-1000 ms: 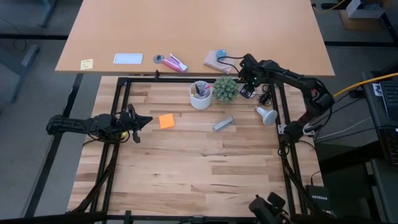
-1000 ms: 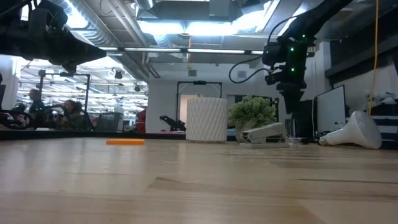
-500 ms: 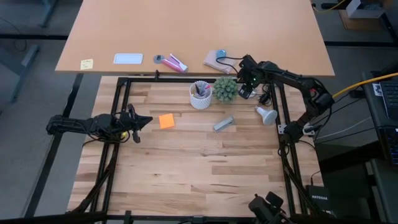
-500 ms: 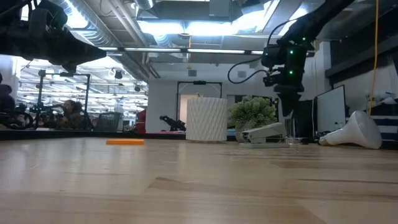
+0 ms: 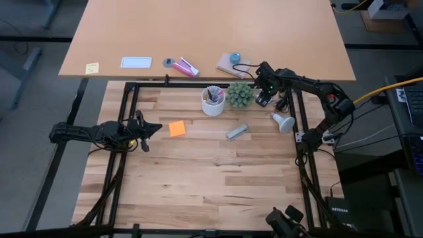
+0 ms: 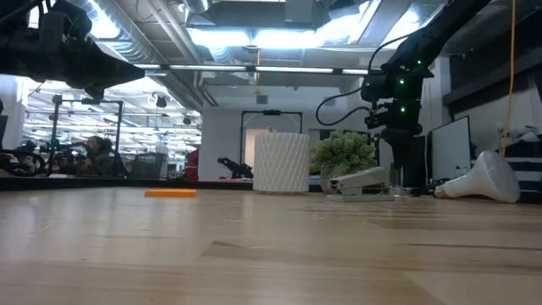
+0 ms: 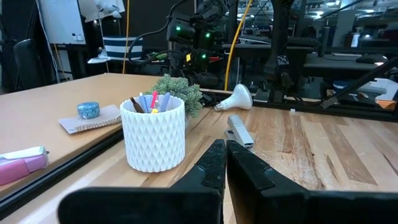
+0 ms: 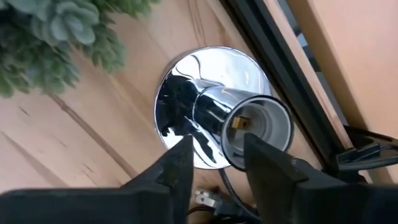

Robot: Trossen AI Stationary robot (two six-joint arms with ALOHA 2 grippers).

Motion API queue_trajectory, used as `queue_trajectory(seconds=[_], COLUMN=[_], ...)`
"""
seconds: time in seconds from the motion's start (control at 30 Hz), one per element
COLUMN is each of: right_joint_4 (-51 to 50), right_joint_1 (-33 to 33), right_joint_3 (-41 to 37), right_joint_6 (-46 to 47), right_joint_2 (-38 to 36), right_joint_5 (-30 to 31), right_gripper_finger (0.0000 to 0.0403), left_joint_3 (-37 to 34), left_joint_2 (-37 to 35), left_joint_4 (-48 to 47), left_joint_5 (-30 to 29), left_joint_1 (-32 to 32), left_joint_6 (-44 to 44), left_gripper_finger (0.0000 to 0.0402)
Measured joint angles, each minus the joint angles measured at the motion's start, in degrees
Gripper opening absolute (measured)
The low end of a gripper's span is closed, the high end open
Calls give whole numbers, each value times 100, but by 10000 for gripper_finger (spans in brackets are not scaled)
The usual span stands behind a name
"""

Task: Screw lightbulb
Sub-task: Move the lamp socket to the center of the table

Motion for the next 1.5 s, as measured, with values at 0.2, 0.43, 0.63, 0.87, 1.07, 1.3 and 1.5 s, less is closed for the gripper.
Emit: queue_trajectory(seconds=[0.2,0.43,0.63,0.87,1.07,1.3,1.5], right_joint_4=[63,190,12,-731,-1469,-2395,-3418], right_joint_1=[-1,2,7,7,7,11,367], right_joint_3=[-9,-15,44,702,1647,3052,4266], right_joint_6=[-17,-6,-131,-148,-150,-142,-133], right_joint_2=[-2,-4,-61,-61,-61,-61,-63], right_joint_5=[21,165,382,661,934,929,852], right_gripper_finger=[28,17,8,4,3,2,1], left_joint_3=[0,0,0,-2,-2,-2,-2], left_joint_2=[0,0,0,0,0,0,0], left_joint_4=[0,-2,-1,-2,-2,-2,-2], left_joint_5=[0,0,0,0,0,0,0], left_joint_1=[0,0,0,0,0,0,0], left_joint_6=[0,0,0,0,0,0,0], left_gripper_finger=[5,5,5,5,5,5,5])
